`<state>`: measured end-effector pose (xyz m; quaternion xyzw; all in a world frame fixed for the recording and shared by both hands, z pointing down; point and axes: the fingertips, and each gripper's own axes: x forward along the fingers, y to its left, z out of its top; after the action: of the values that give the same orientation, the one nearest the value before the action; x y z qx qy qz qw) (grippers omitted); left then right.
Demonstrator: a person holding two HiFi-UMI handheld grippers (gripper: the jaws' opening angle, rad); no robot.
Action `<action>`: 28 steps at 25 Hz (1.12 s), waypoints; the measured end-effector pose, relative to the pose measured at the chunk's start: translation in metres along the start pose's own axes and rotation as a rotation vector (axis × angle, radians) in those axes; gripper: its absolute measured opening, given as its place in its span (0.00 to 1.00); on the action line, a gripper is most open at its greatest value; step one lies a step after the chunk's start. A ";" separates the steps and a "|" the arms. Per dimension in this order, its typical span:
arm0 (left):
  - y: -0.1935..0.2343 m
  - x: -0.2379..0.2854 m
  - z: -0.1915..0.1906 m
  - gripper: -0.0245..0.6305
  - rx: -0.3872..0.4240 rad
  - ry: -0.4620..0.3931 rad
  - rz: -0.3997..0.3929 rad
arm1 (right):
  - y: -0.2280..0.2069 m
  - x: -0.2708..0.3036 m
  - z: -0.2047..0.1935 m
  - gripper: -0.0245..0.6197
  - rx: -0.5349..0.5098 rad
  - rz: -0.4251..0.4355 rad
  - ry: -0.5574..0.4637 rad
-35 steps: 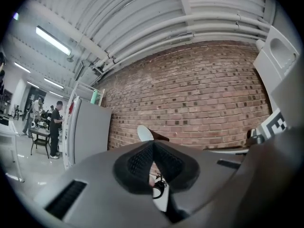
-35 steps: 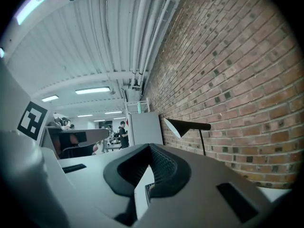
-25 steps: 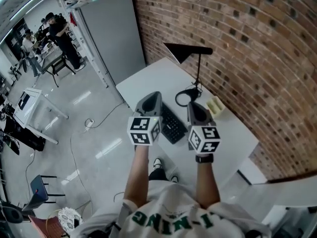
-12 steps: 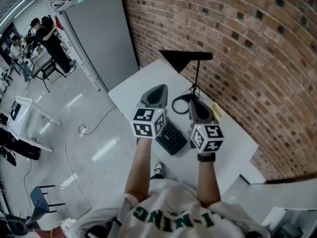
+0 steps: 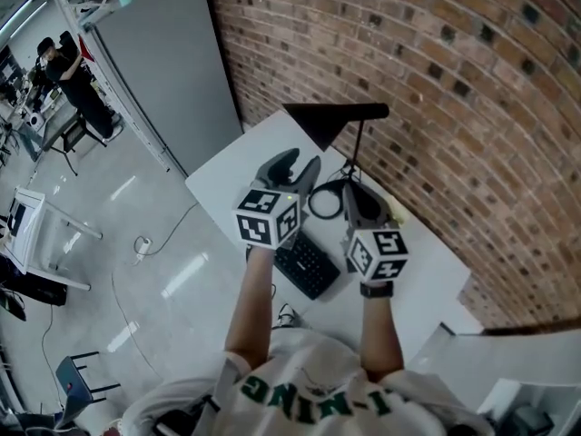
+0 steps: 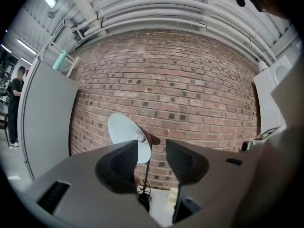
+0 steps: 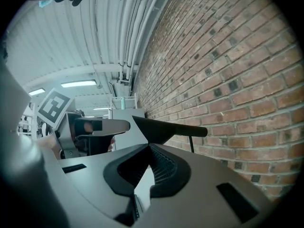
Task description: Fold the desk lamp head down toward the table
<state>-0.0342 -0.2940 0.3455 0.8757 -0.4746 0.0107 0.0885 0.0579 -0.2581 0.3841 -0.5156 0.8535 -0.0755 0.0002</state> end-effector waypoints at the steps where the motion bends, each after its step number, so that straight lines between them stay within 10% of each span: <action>1: 0.001 0.004 0.002 0.29 0.001 -0.001 -0.009 | -0.002 0.003 0.000 0.04 -0.001 -0.003 0.001; 28: 0.011 0.044 0.004 0.07 -0.136 0.032 -0.127 | -0.025 0.031 0.001 0.04 0.018 -0.057 -0.012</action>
<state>-0.0194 -0.3374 0.3477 0.8957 -0.4162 -0.0134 0.1559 0.0657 -0.2968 0.3891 -0.5404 0.8376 -0.0799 0.0079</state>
